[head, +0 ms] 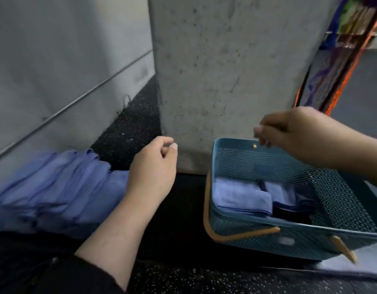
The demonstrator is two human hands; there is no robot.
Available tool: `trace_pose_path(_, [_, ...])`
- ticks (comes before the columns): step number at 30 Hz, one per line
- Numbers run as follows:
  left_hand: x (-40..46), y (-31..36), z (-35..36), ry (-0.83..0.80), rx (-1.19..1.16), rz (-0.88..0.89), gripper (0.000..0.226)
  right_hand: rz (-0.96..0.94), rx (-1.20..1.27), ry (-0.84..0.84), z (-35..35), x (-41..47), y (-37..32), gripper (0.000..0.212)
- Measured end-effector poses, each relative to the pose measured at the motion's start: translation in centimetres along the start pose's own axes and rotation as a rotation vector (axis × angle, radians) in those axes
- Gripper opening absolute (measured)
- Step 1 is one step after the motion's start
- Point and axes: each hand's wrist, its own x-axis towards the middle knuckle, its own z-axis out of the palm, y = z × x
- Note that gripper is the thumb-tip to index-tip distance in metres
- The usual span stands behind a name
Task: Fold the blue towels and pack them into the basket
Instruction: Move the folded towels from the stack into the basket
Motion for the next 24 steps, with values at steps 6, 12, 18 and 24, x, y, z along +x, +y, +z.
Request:
trace_pose_path(6, [0.1,-5.4,-8.7,0.225,0.011,-0.033,0.019,-0.079,0.301,0.062,3.6,0.8,-12.6,0.029])
trace_pose_path(12, [-1.3,-10.5,-13.1,0.009,0.242,-0.122,0.013,-0.005,0.433,-0.123,14.7,2.5,-18.7,0.015])
trace_pose_path(18, [-2.3,-13.0,-13.2,-0.459,0.591,-0.016,0.021,0.132,0.448,-0.282,23.1,7.3,-19.5,0.071])
trace_pose_path(24, [-1.9,-13.6,-13.0,-0.517,0.624,0.026,0.021,0.107,0.456,-0.461,26.1,10.1,-19.8,0.097])
